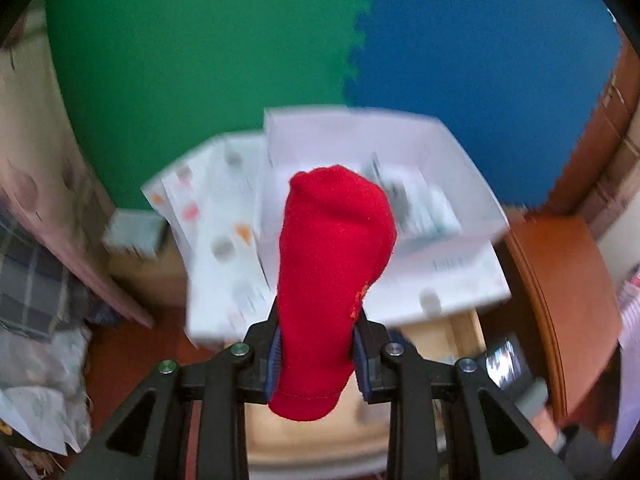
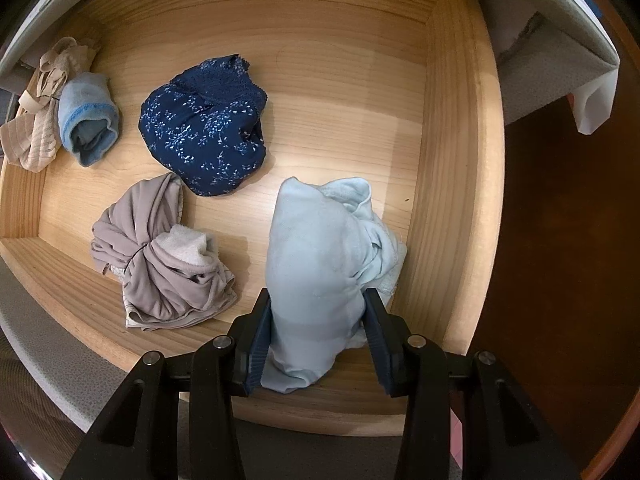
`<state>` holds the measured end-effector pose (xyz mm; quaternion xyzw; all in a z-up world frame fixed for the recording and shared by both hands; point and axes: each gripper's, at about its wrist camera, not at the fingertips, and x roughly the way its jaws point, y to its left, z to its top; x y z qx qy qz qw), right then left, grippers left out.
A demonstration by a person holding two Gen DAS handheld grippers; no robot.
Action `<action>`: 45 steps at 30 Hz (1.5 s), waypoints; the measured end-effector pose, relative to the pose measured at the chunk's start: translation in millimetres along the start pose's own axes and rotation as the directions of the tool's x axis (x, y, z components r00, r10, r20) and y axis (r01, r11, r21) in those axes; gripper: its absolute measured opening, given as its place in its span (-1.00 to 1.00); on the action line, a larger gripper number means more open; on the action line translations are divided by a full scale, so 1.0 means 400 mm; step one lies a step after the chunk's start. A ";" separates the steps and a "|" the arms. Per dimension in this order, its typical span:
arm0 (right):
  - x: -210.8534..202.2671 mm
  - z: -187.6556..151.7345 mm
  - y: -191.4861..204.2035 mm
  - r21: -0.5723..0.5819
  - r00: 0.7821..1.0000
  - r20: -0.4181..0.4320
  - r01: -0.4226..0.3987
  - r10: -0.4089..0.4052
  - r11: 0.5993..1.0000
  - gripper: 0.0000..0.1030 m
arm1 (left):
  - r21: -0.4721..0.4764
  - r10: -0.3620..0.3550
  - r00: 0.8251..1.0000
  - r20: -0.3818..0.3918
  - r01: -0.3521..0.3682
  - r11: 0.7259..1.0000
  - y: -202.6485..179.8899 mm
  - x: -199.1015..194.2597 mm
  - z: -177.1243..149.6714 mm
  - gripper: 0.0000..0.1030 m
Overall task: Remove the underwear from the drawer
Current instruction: 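Lift the red sock with the left tool and release it into the white box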
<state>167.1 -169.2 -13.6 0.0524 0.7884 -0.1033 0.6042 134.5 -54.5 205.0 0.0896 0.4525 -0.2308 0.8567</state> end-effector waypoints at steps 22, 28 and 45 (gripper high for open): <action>-0.035 0.006 -0.008 0.019 1.000 0.028 0.001 -0.002 1.000 -0.22 | -0.026 0.081 0.997 0.020 -0.081 0.996 -0.033 0.207 0.220 -0.44; -0.044 0.008 -0.006 0.016 1.000 0.025 -0.001 0.000 1.000 -0.22 | -0.013 0.106 0.994 -0.004 -0.106 0.994 -0.046 0.257 0.219 -0.42; -0.070 0.018 0.023 0.014 0.999 0.026 0.023 -0.024 1.000 -0.22 | -0.017 0.129 0.990 -0.063 -0.130 0.991 -0.036 0.309 0.199 -0.26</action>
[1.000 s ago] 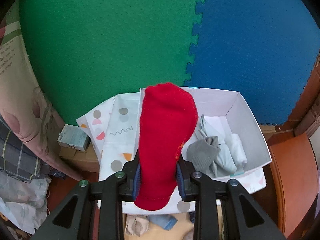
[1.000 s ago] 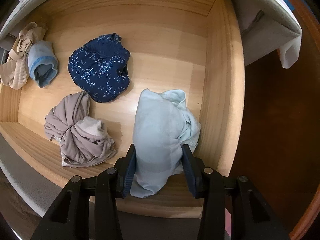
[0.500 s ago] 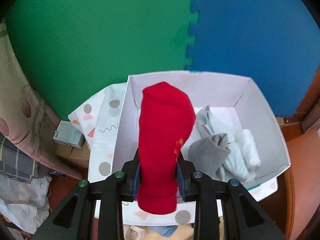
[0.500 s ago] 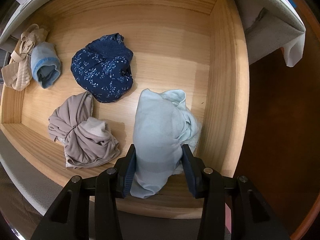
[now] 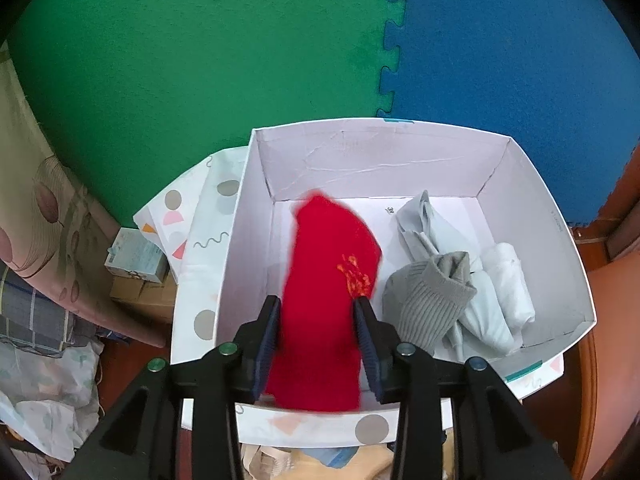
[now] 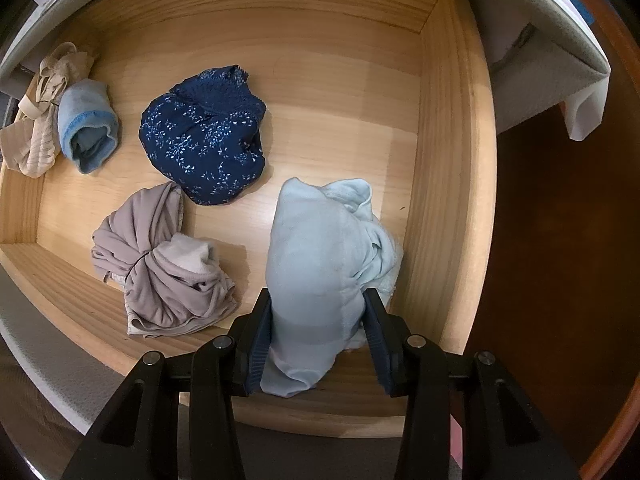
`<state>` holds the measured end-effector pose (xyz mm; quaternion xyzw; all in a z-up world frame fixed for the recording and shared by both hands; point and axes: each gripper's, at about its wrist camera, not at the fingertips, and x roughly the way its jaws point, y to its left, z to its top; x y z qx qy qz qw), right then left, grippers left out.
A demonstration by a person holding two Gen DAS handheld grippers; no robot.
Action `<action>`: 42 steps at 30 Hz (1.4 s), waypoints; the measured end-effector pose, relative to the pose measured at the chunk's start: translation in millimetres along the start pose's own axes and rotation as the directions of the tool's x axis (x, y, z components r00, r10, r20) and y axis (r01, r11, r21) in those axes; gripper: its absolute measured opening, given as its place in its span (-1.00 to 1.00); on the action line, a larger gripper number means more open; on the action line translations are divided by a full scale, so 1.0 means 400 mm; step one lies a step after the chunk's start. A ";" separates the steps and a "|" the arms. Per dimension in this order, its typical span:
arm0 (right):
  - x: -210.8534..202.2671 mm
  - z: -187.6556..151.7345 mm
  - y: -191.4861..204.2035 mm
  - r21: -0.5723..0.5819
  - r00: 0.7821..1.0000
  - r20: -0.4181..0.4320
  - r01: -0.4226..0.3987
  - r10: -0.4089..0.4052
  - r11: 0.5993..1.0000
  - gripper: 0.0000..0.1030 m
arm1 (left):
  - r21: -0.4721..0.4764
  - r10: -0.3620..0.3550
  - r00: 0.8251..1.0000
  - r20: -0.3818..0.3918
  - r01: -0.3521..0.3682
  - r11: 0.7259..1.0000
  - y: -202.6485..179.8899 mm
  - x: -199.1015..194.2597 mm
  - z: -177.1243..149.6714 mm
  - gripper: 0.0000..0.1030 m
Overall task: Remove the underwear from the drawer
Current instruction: 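Lift the red sock with the left tool and release it into the white box, then withdraw the open left tool back in front of the drawer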
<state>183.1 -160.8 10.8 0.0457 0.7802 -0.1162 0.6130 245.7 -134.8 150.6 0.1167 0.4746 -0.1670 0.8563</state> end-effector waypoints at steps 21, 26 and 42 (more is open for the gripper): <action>-0.024 0.014 -0.039 0.004 1.000 -0.005 0.009 -0.009 1.000 -0.22 | -0.061 -0.030 0.999 0.044 0.033 0.998 0.109 -0.137 -0.243 -0.13; -0.025 0.008 -0.047 -0.002 1.000 -0.004 0.010 -0.010 1.000 -0.22 | -0.023 0.053 0.998 0.032 -0.052 0.998 0.122 -0.122 -0.357 -0.09; -0.039 -0.008 -0.009 -0.008 0.999 0.001 0.035 -0.035 0.999 -0.22 | 0.012 0.063 0.985 -0.158 -0.062 0.998 0.089 0.019 -0.540 -0.09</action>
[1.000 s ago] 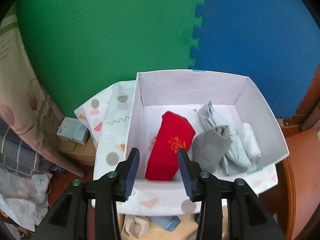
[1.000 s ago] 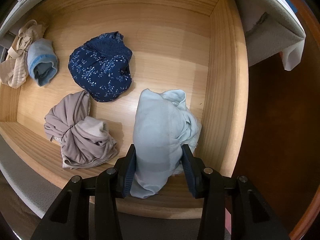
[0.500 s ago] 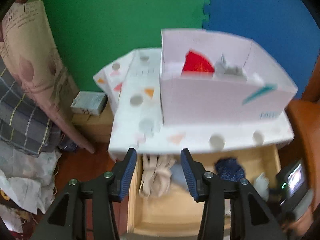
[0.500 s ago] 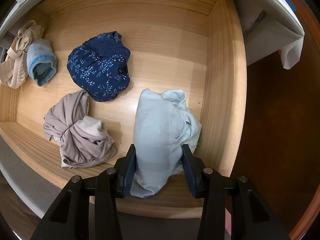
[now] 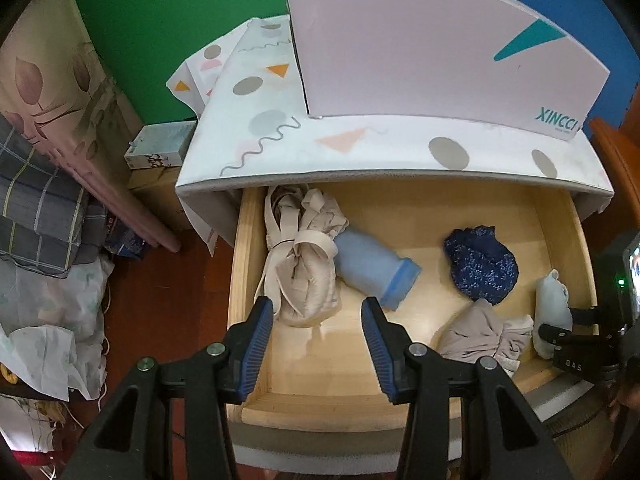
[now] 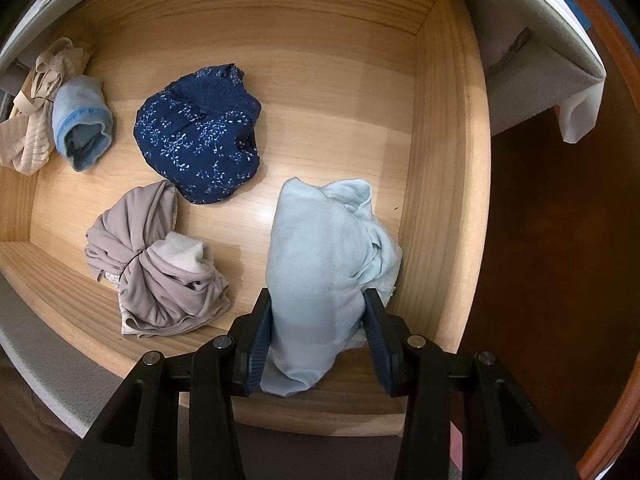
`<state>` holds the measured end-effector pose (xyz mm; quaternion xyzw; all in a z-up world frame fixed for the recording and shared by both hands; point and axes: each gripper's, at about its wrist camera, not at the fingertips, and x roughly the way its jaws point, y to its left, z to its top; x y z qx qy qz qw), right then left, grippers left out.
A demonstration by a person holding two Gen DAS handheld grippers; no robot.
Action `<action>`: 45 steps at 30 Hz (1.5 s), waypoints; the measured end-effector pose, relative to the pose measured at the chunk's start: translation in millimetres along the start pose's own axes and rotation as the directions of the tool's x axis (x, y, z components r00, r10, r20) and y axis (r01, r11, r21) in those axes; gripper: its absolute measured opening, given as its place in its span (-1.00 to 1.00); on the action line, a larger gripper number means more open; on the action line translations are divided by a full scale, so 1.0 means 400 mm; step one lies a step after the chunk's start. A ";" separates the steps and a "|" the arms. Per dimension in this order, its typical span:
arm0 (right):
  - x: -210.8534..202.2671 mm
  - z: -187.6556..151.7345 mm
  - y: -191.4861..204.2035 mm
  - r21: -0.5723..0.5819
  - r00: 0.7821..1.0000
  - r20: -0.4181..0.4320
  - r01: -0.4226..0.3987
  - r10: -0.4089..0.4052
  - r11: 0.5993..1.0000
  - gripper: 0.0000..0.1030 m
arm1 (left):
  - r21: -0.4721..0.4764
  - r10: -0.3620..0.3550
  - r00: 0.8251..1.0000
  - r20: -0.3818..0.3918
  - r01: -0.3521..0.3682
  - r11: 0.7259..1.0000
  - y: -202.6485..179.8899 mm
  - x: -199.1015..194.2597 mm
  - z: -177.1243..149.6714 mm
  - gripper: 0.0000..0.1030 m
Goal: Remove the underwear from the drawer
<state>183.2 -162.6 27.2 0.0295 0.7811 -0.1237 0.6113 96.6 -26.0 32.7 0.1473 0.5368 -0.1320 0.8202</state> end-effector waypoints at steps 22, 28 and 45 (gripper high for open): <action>0.029 0.029 0.032 -0.004 1.000 -0.020 -0.009 0.009 1.000 -0.22 | 0.061 0.024 0.999 0.032 -0.025 0.998 0.182 -0.167 0.027 -0.09; 0.040 0.040 0.044 -0.006 0.999 -0.030 0.009 -0.009 1.000 -0.22 | 0.080 0.051 0.995 0.083 -0.058 0.995 0.225 -0.276 0.050 -0.07; 0.025 0.032 0.066 0.000 1.000 0.013 0.014 -0.014 1.000 -0.22 | -0.120 -0.058 0.998 -0.033 0.054 0.991 0.083 0.011 -0.041 0.20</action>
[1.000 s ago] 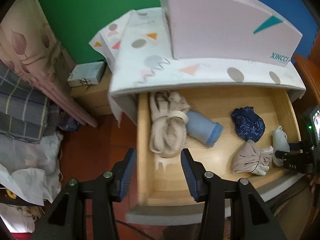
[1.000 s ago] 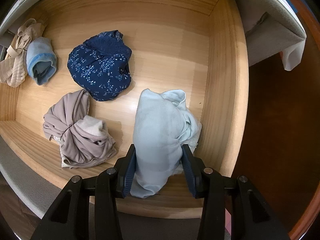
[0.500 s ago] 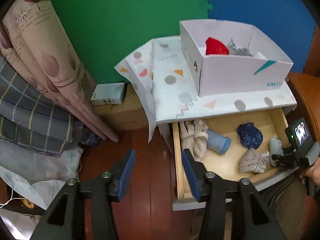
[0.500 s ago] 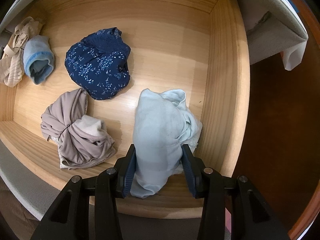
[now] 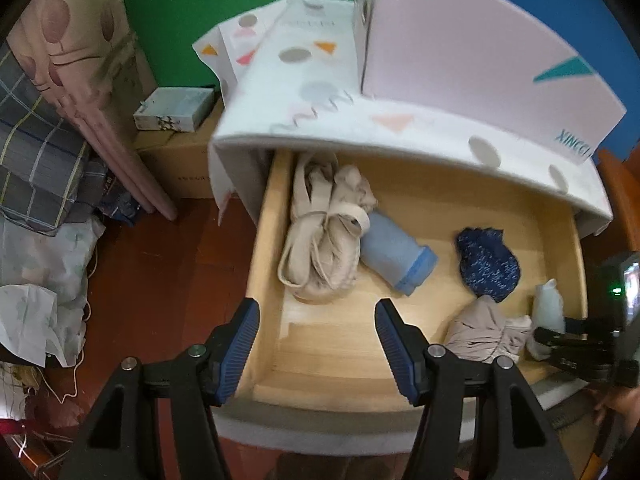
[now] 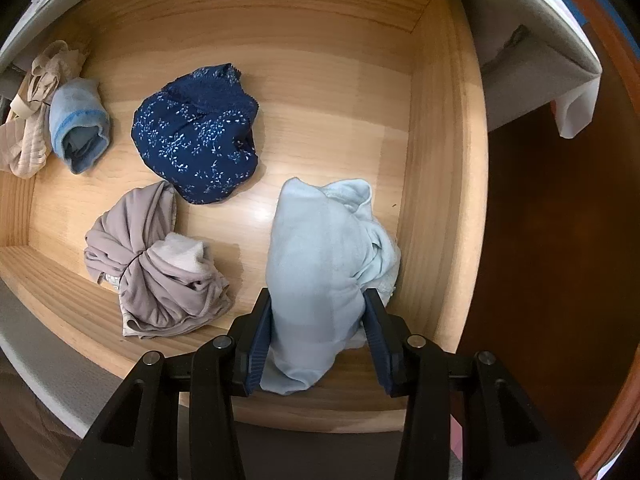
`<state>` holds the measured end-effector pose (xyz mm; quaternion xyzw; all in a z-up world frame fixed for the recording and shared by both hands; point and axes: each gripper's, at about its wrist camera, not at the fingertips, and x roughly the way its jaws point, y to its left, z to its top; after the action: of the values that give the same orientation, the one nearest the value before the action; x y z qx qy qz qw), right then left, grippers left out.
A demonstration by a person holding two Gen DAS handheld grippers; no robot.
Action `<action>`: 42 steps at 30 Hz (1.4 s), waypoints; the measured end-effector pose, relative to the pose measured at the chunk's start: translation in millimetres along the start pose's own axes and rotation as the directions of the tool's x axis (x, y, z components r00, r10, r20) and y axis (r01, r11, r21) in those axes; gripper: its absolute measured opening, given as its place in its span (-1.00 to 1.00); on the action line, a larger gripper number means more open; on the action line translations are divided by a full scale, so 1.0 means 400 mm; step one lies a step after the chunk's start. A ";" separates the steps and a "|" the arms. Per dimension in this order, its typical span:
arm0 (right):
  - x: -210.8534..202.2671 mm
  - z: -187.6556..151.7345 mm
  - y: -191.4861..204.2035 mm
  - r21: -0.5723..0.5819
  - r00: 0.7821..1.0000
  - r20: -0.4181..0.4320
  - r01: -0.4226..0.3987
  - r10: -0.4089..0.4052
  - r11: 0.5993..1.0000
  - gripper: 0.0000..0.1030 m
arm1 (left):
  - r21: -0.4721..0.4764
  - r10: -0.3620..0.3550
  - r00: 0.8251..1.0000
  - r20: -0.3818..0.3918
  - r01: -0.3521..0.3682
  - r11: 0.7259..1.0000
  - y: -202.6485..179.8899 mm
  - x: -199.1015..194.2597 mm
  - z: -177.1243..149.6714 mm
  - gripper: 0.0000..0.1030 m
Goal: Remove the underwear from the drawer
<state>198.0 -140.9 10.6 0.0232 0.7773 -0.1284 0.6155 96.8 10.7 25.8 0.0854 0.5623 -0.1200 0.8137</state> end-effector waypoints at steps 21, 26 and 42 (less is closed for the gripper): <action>-0.047 -0.087 -0.056 -0.008 0.985 0.143 -0.095 0.095 0.995 -0.22 | -0.078 0.010 0.999 -0.035 -0.013 0.997 0.013 0.078 -0.029 0.20; -0.102 -0.103 -0.080 -0.003 0.971 0.175 -0.164 0.162 0.986 -0.22 | -0.056 0.006 0.999 -0.044 -0.009 0.998 0.005 0.081 -0.025 0.20; -0.539 0.020 -0.126 -0.101 0.906 0.403 -0.097 0.130 0.990 -0.22 | -0.066 -0.015 0.999 -0.038 0.012 0.998 0.008 0.079 -0.025 0.20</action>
<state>248.1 -165.0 225.3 0.0168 0.6332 -0.0636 0.7712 99.6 13.4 -7.4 0.0569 0.5823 -0.1051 0.8042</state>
